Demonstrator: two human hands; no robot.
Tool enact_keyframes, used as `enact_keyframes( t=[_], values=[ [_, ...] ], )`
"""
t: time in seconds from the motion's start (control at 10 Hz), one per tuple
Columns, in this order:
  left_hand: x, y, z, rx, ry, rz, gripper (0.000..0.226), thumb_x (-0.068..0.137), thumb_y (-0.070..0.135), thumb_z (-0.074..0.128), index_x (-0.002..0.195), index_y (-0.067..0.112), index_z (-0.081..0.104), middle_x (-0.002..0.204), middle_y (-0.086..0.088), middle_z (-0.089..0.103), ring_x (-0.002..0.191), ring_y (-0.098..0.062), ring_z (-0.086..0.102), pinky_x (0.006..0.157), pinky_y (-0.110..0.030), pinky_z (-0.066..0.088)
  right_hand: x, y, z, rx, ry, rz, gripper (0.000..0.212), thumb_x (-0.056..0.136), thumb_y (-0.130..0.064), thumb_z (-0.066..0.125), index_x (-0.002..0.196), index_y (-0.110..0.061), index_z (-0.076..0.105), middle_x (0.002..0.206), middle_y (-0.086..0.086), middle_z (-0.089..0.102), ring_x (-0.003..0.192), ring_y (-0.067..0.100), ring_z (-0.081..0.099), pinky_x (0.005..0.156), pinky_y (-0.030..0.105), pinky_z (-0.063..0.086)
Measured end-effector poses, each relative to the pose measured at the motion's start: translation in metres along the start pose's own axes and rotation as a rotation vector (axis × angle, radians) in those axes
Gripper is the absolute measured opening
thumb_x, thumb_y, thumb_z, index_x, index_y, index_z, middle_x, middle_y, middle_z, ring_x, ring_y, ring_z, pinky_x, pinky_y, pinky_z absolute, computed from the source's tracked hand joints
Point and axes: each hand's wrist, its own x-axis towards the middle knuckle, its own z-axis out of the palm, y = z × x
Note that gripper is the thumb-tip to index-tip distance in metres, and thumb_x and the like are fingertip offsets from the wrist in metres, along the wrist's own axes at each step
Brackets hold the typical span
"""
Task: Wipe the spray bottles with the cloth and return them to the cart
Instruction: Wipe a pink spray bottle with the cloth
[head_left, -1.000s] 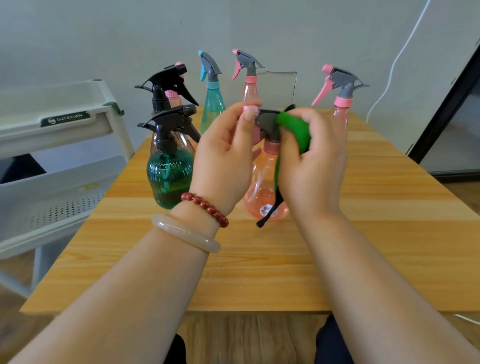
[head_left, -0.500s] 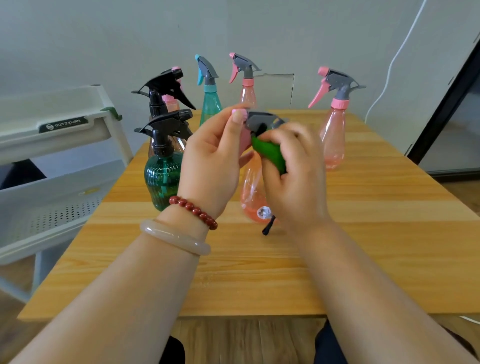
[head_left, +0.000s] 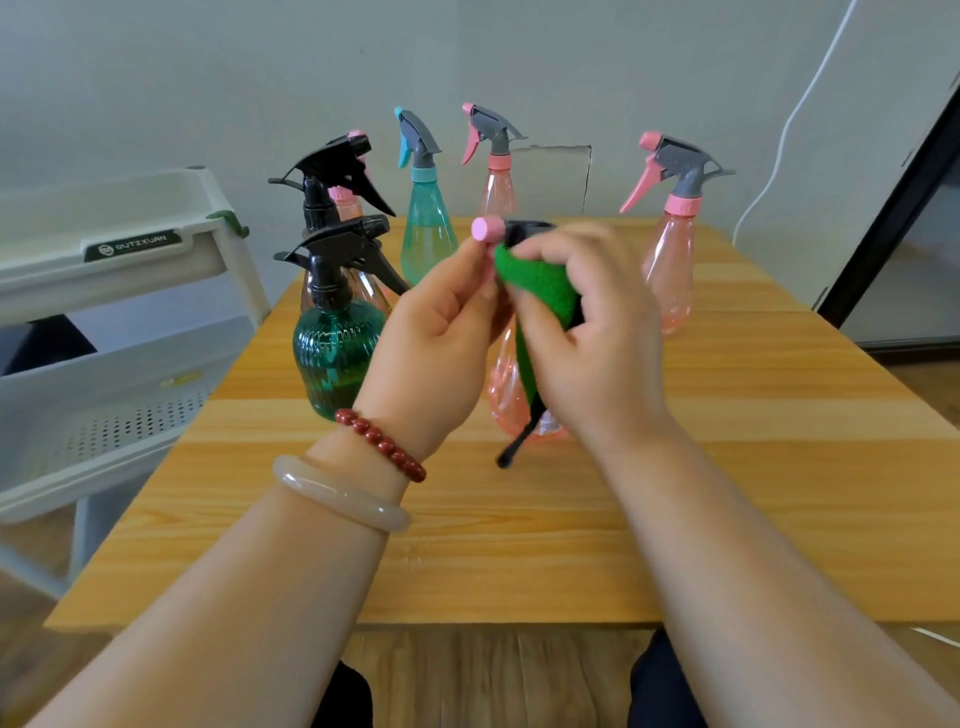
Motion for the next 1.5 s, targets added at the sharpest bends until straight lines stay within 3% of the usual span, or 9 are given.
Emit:
enact_keyframes(
  t=[0.2,0.3,0.5,0.7,0.8,0.9,1.0,1.2,1.5],
  values=[
    [-0.003,-0.004,-0.006,0.012,-0.077,0.02,0.037,0.102,0.006,0.042,0.135,0.017,0.053,0.107,0.005,0.07,0.113,-0.01,0.06,0.113,-0.029,0.038,0.005,-0.002,-0.002,-0.003,0.072,0.045,0.015,0.086,0.0,0.066,0.101,-0.002,0.068,0.1,-0.002,0.059,0.096,0.002,0.051,0.088,0.007,0.036],
    [-0.003,-0.01,-0.01,0.004,-0.045,0.003,0.036,0.103,0.012,0.041,0.136,0.007,0.054,0.122,-0.004,0.068,0.116,-0.016,0.059,0.1,-0.003,0.032,-0.009,-0.003,0.002,0.043,-0.06,0.045,0.018,0.083,0.004,0.062,0.099,-0.003,0.068,0.098,0.001,0.061,0.095,0.005,0.052,0.086,0.011,0.038],
    [-0.003,-0.007,-0.009,0.53,-0.081,0.163,0.051,0.103,0.044,0.027,0.141,0.017,0.048,0.139,-0.01,0.056,0.123,-0.002,0.054,0.104,-0.022,0.042,-0.003,-0.004,0.002,0.031,0.03,0.078,0.016,0.086,0.002,0.064,0.099,-0.004,0.069,0.101,-0.002,0.059,0.097,0.005,0.053,0.088,0.01,0.037],
    [0.003,-0.013,-0.009,0.113,-0.018,0.019,0.042,0.108,0.019,0.032,0.144,-0.001,0.042,0.105,0.022,0.057,0.096,0.02,0.053,0.084,0.003,0.033,-0.01,-0.005,0.002,0.022,-0.164,-0.007,0.021,0.083,0.0,0.06,0.102,-0.004,0.069,0.1,0.005,0.062,0.096,0.004,0.05,0.086,0.009,0.037],
    [0.003,-0.01,-0.007,0.175,-0.061,0.033,0.047,0.108,0.03,0.032,0.137,-0.004,0.047,0.081,0.0,0.061,0.085,-0.018,0.06,0.07,-0.009,0.038,-0.007,-0.003,0.002,0.039,-0.065,0.026,0.023,0.081,0.005,0.06,0.101,-0.004,0.069,0.101,0.006,0.062,0.096,0.007,0.053,0.088,0.011,0.038],
    [-0.001,-0.007,-0.009,0.131,-0.001,0.002,0.028,0.106,0.015,0.042,0.132,0.019,0.053,0.111,0.023,0.062,0.108,0.01,0.057,0.092,-0.007,0.04,-0.014,-0.004,0.003,0.064,-0.214,-0.033,0.017,0.083,0.002,0.064,0.098,-0.003,0.071,0.098,0.006,0.064,0.095,0.013,0.057,0.085,0.017,0.043],
    [-0.005,-0.003,-0.017,-0.151,-0.056,-0.028,0.037,0.106,0.022,0.034,0.14,0.016,0.051,0.132,0.002,0.062,0.129,-0.01,0.053,0.112,-0.031,0.037,-0.006,0.0,-0.011,0.07,-0.127,-0.031,0.011,0.086,-0.002,0.068,0.095,-0.007,0.07,0.093,-0.003,0.064,0.093,0.002,0.058,0.084,0.018,0.045],
    [-0.012,-0.025,-0.012,0.285,-0.005,-0.093,0.045,0.098,0.036,0.053,0.142,0.034,0.045,0.139,0.018,0.054,0.127,0.005,0.048,0.11,-0.036,0.043,0.004,0.019,-0.032,0.051,0.126,0.219,0.017,0.088,-0.017,0.065,0.099,-0.029,0.063,0.094,-0.019,0.063,0.093,0.012,0.062,0.083,0.033,0.051],
    [0.007,-0.042,0.016,0.32,-0.149,-0.072,0.077,0.071,0.027,0.079,0.12,0.069,0.037,0.129,0.001,0.06,0.113,-0.011,0.063,0.092,-0.033,0.054,-0.005,0.024,-0.017,0.125,0.0,0.263,0.022,0.084,-0.007,0.07,0.093,-0.027,0.065,0.09,-0.021,0.062,0.088,-0.004,0.057,0.078,0.01,0.041]
  ],
)
